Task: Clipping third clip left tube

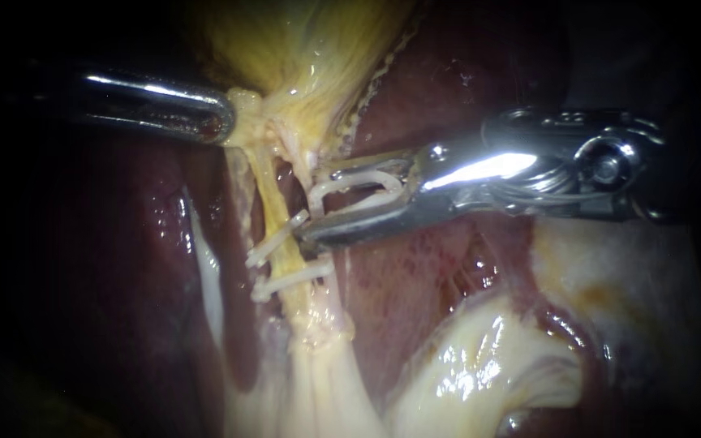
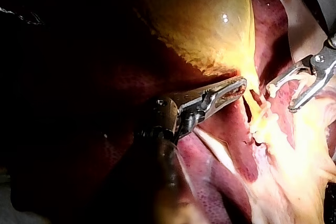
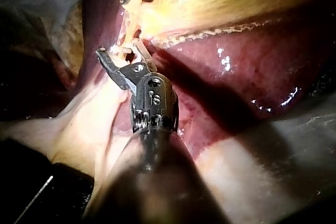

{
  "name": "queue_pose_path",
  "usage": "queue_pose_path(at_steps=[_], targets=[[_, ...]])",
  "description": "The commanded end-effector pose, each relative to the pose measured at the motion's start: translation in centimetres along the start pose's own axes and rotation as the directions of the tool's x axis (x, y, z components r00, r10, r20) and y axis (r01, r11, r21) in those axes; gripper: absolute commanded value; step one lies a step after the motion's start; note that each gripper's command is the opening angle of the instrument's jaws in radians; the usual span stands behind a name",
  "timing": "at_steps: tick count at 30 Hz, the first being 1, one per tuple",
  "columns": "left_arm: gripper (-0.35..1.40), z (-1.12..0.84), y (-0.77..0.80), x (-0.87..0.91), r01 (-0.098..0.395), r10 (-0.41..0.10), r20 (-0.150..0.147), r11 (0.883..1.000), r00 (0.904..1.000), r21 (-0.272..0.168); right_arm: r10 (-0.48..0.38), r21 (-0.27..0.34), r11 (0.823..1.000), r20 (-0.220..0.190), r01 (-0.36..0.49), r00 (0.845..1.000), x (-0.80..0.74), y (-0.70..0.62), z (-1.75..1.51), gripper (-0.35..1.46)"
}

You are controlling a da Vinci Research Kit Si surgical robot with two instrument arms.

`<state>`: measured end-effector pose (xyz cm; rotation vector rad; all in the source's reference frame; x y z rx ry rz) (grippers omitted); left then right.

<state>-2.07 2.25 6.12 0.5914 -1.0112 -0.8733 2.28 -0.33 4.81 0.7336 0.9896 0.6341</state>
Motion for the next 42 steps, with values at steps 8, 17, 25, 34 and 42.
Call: queue_pose_path(at_steps=[8, 17, 25, 34, 42], targets=[[-0.35, 0.01, 0.00, 0.00, 0.000, 0.000, 0.001, 1.000, 1.0000, 0.000, 0.012, -0.005, 1.000, 0.002, -0.012, 1.000, -0.10, 0.16, 0.17, 0.42], [-0.35, 0.01, 0.00, 0.01, 0.000, 0.000, 0.001, 1.000, 1.0000, -0.001, 0.035, -0.010, 0.999, 0.002, -0.035, 0.999, -0.32, 0.43, 0.31, 0.44], [-0.35, 0.01, 0.00, 0.01, 0.000, 0.000, 0.001, 1.000, 1.0000, -0.001, 0.042, -0.012, 0.999, 0.003, -0.042, 0.999, -0.42, 0.58, 0.38, 0.44], [-0.35, 0.01, 0.00, 0.02, 0.000, 0.000, 0.001, 1.000, 1.0000, -0.001, 0.044, -0.008, 0.999, 0.005, -0.044, 0.999, -0.40, 0.65, 0.40, 0.45], [-0.35, 0.00, 0.00, 0.02, -0.001, 0.001, 0.001, 1.000, 1.0000, -0.001, 0.045, 0.010, 0.999, 0.019, -0.045, 0.999, -0.41, 0.52, 0.02, 0.45]])
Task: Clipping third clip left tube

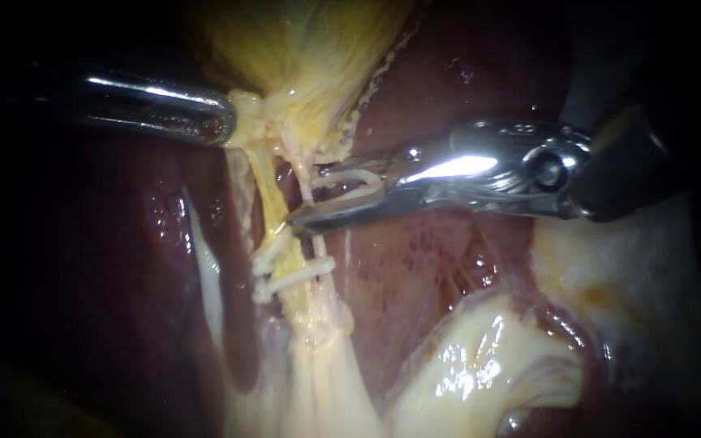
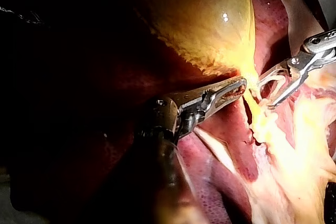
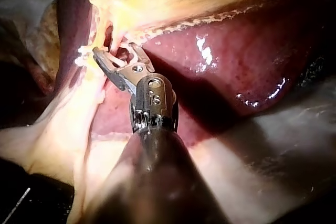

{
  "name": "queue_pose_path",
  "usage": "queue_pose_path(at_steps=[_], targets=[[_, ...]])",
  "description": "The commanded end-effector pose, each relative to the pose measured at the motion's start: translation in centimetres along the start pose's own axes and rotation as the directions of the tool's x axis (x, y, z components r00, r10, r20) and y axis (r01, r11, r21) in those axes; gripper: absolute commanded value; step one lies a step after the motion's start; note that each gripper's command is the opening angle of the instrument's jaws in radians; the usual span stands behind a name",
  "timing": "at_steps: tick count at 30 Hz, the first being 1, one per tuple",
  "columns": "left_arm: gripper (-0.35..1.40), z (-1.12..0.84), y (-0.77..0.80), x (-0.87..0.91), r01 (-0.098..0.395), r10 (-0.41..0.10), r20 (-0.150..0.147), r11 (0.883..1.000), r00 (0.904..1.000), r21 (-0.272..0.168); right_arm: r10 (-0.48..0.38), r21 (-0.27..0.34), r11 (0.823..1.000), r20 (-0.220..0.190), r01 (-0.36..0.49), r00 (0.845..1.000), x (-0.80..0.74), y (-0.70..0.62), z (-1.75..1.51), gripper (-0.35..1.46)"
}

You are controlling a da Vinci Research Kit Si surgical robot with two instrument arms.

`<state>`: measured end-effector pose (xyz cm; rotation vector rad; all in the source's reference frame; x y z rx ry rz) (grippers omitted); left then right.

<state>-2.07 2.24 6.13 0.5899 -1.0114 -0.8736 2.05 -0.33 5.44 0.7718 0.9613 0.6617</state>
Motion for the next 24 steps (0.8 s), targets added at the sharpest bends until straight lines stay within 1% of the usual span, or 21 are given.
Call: queue_pose_path(at_steps=[1, 5, 7, 9, 11, 14, 18, 24], targets=[[-0.35, 0.00, 0.00, 0.00, 0.000, 0.000, 0.000, 1.000, 1.0000, 0.000, 0.001, 0.005, 1.000, 0.001, -0.001, 1.000, 0.02, -0.04, -0.07, 0.45], [-0.35, 0.00, 0.00, 0.00, 0.000, 0.000, 0.000, 1.000, 1.0000, 0.000, 0.008, 0.016, 1.000, 0.005, -0.008, 1.000, 0.13, -0.20, -0.21, 0.45], [-0.35, 0.00, 0.00, 0.00, 0.000, 0.000, 0.000, 1.000, 1.0000, 0.000, 0.011, 0.037, 0.999, 0.011, -0.011, 1.000, 0.18, -0.30, -0.22, 0.44], [-0.35, 0.00, 0.00, 0.00, 0.000, 0.000, -0.003, 1.000, 1.0000, -0.001, 0.012, 0.063, 0.998, 0.018, -0.014, 1.000, 0.22, -0.37, -0.21, 0.44], [-0.35, 0.00, 0.00, 0.00, 0.000, 0.000, -0.003, 1.000, 1.0000, -0.001, 0.014, 0.067, 0.998, 0.013, -0.014, 1.000, 0.25, -0.45, -0.18, 0.44], [-0.35, 0.00, 0.00, 0.00, 0.000, 0.000, -0.003, 1.000, 1.0000, -0.001, 0.014, 0.073, 0.997, 0.009, -0.015, 1.000, 0.29, -0.51, -0.11, 0.44], [-0.35, 0.01, 0.00, 0.00, 0.000, 0.000, -0.003, 1.000, 1.0000, -0.001, 0.015, 0.073, 0.997, 0.005, -0.016, 1.000, 0.32, -0.52, -0.02, 0.44], [-0.35, 0.01, 0.00, 0.01, -0.001, 0.001, -0.003, 1.000, 1.0000, -0.002, 0.014, 0.066, 0.998, 0.003, -0.014, 1.000, 0.30, -0.41, 0.08, 0.44]])
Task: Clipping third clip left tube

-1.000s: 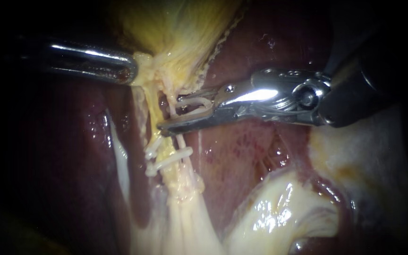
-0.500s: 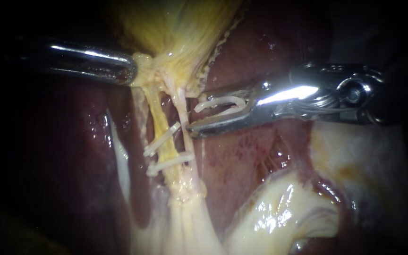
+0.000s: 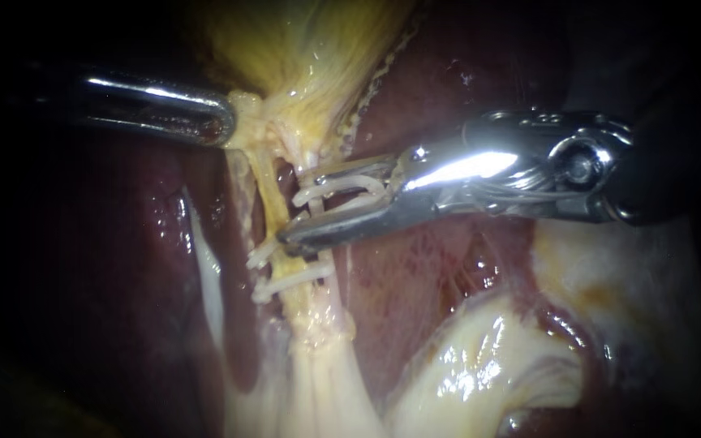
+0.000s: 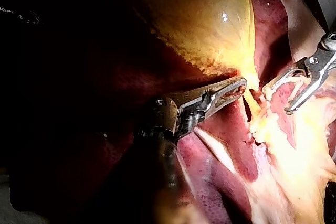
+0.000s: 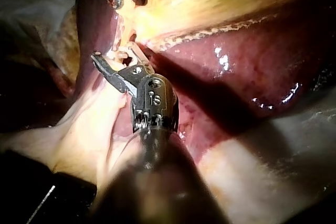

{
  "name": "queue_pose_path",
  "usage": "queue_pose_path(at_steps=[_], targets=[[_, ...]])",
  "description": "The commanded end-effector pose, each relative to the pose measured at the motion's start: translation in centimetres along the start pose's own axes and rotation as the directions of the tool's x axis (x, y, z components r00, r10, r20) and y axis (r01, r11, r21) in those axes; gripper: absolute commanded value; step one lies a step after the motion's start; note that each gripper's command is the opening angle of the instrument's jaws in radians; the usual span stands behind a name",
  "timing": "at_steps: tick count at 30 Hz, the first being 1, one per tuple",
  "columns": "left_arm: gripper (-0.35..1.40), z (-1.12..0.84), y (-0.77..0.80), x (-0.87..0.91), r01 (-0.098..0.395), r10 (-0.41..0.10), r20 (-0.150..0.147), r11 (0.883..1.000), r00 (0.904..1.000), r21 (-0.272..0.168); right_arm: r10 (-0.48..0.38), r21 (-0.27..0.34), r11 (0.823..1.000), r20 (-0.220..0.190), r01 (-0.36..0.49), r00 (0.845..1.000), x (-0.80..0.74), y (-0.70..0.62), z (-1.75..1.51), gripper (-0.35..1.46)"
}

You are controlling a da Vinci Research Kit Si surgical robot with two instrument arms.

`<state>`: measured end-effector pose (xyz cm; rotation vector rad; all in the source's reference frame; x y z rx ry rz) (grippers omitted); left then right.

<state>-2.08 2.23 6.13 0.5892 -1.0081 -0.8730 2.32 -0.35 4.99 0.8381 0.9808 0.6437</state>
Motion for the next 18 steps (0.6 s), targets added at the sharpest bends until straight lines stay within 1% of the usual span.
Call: queue_pose_path(at_steps=[1, 5, 9, 15, 18], targets=[[-0.35, 0.01, 0.00, 0.01, 0.000, 0.000, 0.000, 1.000, 1.0000, 0.000, -0.001, -0.001, 1.000, 0.000, 0.001, 1.000, -0.01, 0.03, 0.02, 0.45], [-0.35, 0.01, 0.00, 0.01, 0.000, 0.000, 0.000, 1.000, 1.0000, -0.001, -0.007, -0.001, 1.000, 0.002, 0.007, 1.000, -0.10, 0.13, 0.10, 0.45], [-0.35, 0.02, 0.00, 0.02, -0.001, 0.001, 0.001, 1.000, 1.0000, -0.001, -0.014, -0.004, 1.000, 0.004, 0.014, 1.000, -0.21, 0.29, 0.17, 0.45], [-0.35, 0.02, 0.00, 0.02, -0.001, 0.001, -0.002, 1.000, 1.0000, -0.003, -0.021, -0.010, 1.000, 0.003, 0.021, 1.000, -0.31, 0.47, 0.22, 0.46], [-0.35, 0.03, 0.00, 0.02, -0.001, 0.001, -0.002, 1.000, 1.0000, -0.003, -0.023, -0.012, 1.000, 0.003, 0.023, 1.000, -0.33, 0.53, 0.26, 0.46]])
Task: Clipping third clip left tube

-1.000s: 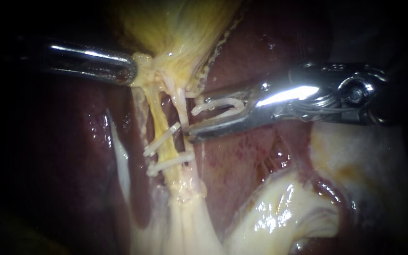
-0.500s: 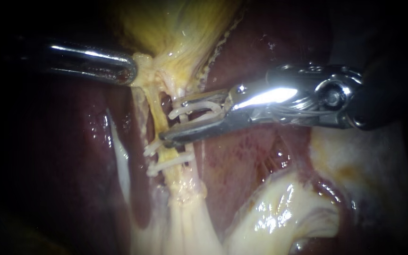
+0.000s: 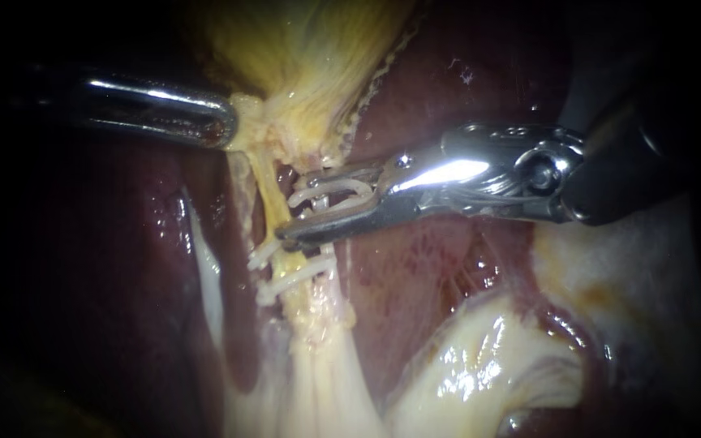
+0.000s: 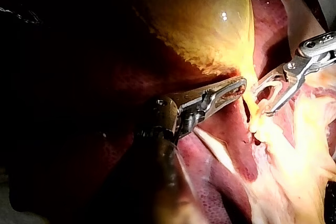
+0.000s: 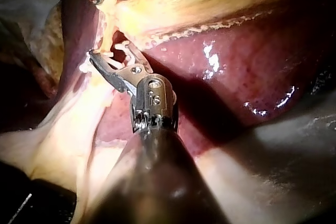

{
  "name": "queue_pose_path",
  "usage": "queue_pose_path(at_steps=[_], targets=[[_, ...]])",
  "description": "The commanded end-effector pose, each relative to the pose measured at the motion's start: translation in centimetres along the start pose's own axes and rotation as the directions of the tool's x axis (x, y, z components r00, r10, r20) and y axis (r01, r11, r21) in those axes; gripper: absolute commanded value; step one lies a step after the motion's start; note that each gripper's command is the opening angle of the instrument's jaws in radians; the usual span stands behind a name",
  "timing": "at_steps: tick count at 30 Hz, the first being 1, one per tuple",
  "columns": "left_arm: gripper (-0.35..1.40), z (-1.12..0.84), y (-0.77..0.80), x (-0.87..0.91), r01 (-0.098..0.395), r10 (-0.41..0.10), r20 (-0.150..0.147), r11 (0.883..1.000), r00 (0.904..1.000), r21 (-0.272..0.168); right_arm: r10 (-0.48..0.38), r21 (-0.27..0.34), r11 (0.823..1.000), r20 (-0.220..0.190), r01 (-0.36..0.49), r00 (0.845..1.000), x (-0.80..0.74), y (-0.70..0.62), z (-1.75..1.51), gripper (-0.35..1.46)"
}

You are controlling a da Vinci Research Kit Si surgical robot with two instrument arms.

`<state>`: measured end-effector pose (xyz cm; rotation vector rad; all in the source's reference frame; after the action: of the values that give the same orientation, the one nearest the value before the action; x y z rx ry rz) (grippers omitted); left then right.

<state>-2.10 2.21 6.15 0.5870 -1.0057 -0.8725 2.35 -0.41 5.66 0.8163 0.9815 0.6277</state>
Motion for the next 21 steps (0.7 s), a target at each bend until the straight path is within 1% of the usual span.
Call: queue_pose_path(at_steps=[1, 6, 9, 10, 13, 15, 17, 18, 21], targets=[[-0.35, 0.00, 0.00, 0.00, 0.000, 0.000, -0.003, 1.000, 1.0000, -0.001, -0.001, -0.002, 1.000, -0.001, 0.001, 1.000, 0.00, 0.01, 0.02, 0.47], [-0.35, 0.00, 0.00, 0.00, 0.000, 0.000, -0.003, 1.000, 1.0000, -0.001, 0.000, -0.005, 1.000, -0.006, 0.000, 1.000, 0.03, 0.06, 0.10, 0.47], [-0.35, 0.00, 0.00, 0.00, 0.000, 0.000, -0.003, 1.000, 1.0000, -0.002, 0.001, 0.006, 1.000, -0.033, -0.001, 0.999, 0.06, 0.09, 0.16, 0.47], [-0.35, 0.00, 0.00, 0.00, 0.000, 0.000, -0.003, 1.000, 1.0000, -0.002, 0.002, 0.014, 1.000, -0.052, -0.001, 0.999, 0.07, 0.11, 0.18, 0.47], [-0.35, 0.01, 0.00, 0.00, 0.000, 0.000, -0.003, 1.000, 1.0000, -0.002, 0.003, 0.032, 0.999, -0.086, 0.000, 0.996, 0.08, 0.14, 0.23, 0.47], [-0.35, 0.01, 0.00, 0.00, 0.000, 0.000, -0.003, 1.000, 1.0000, -0.002, 0.009, 0.052, 0.999, -0.099, -0.004, 0.995, 0.09, 0.15, 0.25, 0.47], [-0.35, 0.01, 0.00, 0.00, 0.000, 0.000, -0.003, 1.000, 1.0000, -0.002, 0.016, 0.087, 0.996, -0.107, -0.006, 0.994, 0.10, 0.15, 0.28, 0.47], [-0.35, 0.01, 0.00, 0.00, 0.000, 0.000, -0.003, 1.000, 1.0000, -0.002, 0.020, 0.127, 0.992, -0.105, -0.006, 0.994, 0.10, 0.15, 0.29, 0.46], [-0.35, 0.01, 0.00, 0.00, 0.000, 0.000, -0.003, 1.000, 1.0000, -0.002, 0.018, 0.174, 0.985, -0.122, 0.004, 0.992, 0.12, 0.15, 0.33, 0.45]])
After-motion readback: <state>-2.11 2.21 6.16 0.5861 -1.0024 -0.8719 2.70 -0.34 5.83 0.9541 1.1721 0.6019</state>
